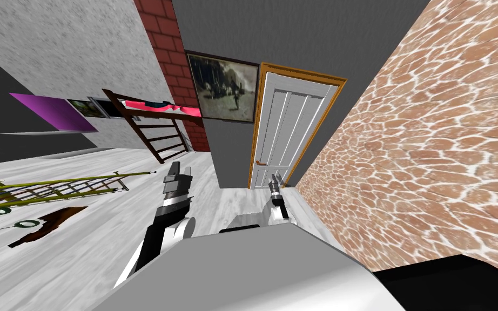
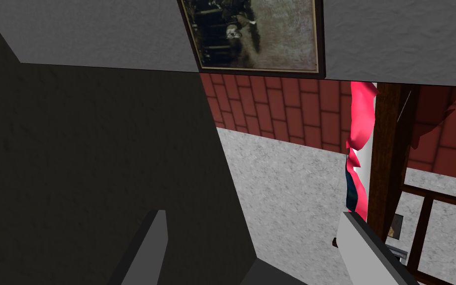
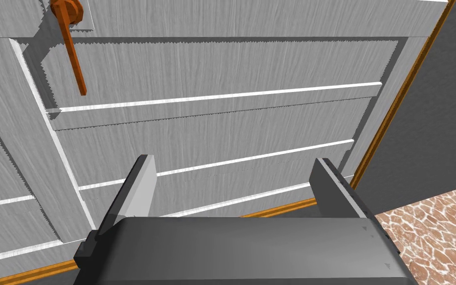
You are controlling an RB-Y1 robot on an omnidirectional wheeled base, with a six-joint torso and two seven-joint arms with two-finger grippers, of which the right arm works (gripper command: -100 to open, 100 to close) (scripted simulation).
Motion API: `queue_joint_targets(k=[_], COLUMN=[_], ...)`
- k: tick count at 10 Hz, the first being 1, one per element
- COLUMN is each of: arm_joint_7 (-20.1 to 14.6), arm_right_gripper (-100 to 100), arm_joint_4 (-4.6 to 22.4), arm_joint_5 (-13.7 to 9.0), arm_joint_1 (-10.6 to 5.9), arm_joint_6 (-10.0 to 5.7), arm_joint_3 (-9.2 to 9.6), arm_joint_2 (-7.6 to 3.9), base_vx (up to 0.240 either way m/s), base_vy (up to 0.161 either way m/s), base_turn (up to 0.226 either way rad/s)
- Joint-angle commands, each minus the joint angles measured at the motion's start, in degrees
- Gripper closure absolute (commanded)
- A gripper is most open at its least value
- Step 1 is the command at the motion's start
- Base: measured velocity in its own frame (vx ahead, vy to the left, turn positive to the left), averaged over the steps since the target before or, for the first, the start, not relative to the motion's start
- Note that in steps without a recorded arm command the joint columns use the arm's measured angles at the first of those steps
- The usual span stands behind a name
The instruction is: Pull the door open
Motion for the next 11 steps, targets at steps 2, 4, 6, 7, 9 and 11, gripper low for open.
queue_joint_targets(k=[2, 4, 6, 7, 9, 11], arm_joint_7=[-0.44, -0.59, -0.89, -0.89, -1.18, -1.31], arm_right_gripper=[-100, -100, -100, -100, -100, -100], arm_joint_4=[4.69, 7.44, 11.47, 11.98, 16.02, 18.62], arm_joint_5=[0.11, 0.18, 0.32, 0.32, 0.46, 0.53], arm_joint_1=[-2.22, -3.19, -5.11, -5.11, -7.01, -7.91], arm_joint_6=[-1.13, -1.67, -2.72, -2.72, -3.77, -4.27], arm_joint_3=[-0.47, -0.65, -1.02, -1.02, -1.38, -1.55], arm_joint_2=[-0.52, -0.68, -0.99, -0.99, -1.29, -1.43], base_vx=[0.067, 0.082, 0.068, 0.058, 0.066, 0.079], base_vy=[-0.006, -0.004, 0.002, -0.005, -0.01, -0.004], base_turn=[0.016, 0.016, 0.016, 0.009, 0.015, 0.014])
